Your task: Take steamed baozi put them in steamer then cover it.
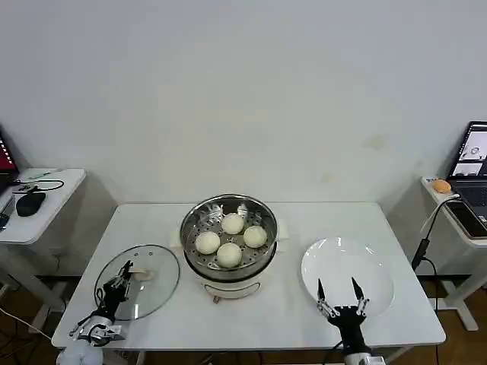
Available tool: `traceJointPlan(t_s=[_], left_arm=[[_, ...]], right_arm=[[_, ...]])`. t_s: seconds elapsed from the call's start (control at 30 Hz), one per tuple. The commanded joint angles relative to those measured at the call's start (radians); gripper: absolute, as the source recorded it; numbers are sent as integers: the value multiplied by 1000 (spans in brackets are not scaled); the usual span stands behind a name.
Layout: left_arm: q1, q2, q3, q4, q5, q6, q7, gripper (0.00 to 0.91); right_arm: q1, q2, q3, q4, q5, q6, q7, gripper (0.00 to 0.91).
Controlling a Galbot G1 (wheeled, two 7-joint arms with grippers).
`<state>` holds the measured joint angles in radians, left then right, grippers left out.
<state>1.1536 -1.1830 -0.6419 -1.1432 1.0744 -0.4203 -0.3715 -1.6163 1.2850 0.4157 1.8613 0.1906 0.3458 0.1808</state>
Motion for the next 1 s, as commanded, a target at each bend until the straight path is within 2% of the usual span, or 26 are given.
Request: traceJointPlan(t_s=[0.03, 0.5, 0.83, 1.0], left_arm=[[20, 5, -23, -42, 1, 6, -7, 0], [95, 72, -112, -315, -51, 93, 24, 0], [101, 118, -144, -391, -120, 140, 53, 0], [118, 164, -111, -553, -211, 240, 104, 0]], right_arm=[[1, -3, -3, -1, -1, 11, 2, 907], [8, -16, -22, 20, 1, 26, 2, 907], [2, -28, -24, 37, 4, 40, 2, 907], [-1, -27, -24, 34, 2, 44, 1, 907]])
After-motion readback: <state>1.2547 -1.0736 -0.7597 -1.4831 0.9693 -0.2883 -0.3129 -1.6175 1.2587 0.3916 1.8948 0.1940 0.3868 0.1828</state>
